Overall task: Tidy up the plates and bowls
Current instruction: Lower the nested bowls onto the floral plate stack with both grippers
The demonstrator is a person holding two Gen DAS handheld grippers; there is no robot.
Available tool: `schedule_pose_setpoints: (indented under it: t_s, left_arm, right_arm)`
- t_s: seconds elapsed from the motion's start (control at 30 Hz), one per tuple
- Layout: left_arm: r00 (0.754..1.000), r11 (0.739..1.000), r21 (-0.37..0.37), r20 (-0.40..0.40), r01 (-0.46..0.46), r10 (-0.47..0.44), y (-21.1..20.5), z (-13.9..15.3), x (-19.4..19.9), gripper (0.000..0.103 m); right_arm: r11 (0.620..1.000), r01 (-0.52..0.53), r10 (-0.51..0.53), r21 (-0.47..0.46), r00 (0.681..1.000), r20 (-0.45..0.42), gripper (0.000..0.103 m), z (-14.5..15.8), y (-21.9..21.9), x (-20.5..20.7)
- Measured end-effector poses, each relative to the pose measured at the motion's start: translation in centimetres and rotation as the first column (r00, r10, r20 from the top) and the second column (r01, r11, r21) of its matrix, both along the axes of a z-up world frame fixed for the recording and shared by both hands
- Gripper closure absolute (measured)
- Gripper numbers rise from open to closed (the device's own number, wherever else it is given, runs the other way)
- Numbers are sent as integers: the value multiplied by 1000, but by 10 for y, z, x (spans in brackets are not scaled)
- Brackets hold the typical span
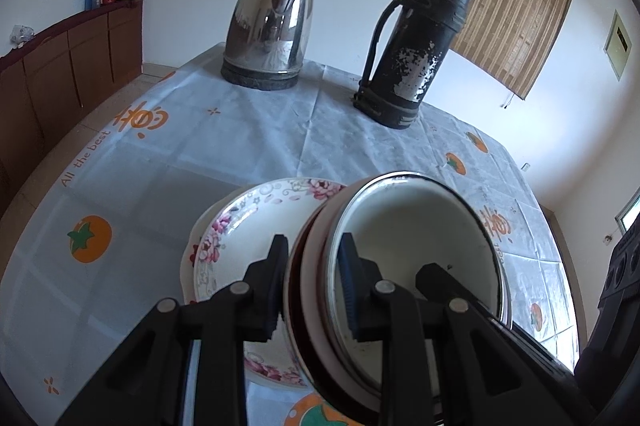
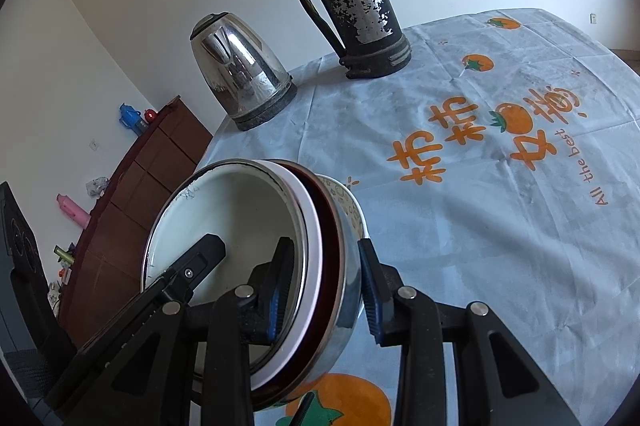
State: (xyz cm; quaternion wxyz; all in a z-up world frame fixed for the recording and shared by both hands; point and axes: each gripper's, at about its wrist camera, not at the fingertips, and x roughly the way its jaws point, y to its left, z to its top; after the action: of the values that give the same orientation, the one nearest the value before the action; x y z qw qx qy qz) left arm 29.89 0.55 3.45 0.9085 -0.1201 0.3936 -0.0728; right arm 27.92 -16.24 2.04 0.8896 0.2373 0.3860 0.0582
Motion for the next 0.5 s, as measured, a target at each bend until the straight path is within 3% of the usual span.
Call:
schedule_pose_setpoints:
  t_s: [0.5]
  left_arm:
    - [998,1000,-4,-56,-28,28,9,-17,15,79]
  right_arm:
    - [999,-40,38,-37,998,-47,69,-10,12,21]
